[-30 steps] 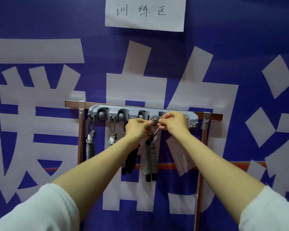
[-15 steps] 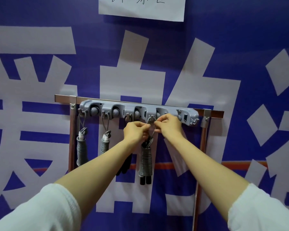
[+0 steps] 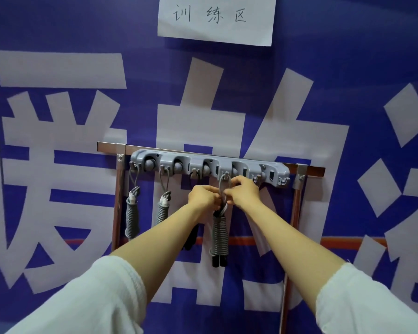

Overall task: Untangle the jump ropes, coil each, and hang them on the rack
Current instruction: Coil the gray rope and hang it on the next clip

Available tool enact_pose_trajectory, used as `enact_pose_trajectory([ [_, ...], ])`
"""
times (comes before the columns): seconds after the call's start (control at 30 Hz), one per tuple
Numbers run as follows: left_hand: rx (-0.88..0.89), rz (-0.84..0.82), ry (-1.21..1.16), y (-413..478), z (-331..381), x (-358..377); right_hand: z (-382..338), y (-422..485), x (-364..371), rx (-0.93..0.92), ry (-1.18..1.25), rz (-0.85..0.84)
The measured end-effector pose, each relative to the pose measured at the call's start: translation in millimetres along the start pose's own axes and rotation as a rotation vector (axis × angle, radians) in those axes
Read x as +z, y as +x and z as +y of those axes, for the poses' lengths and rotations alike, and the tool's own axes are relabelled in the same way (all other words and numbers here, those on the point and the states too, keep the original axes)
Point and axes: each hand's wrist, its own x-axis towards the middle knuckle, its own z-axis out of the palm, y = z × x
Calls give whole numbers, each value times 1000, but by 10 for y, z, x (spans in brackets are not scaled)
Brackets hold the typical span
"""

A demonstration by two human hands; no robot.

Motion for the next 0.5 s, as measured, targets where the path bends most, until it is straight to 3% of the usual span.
enact_pose_trajectory([
  [0.17, -5, -135, 8, -177, 90, -103, 77, -72, -59, -2, -66, -42],
  [0.37, -57, -148, -1, -713, 195, -365, -46, -512, -237, 7, -91, -111],
  [0.5, -111, -198, 70, -1215, 70, -554, 58, -1062, -191, 6, -119, -245],
])
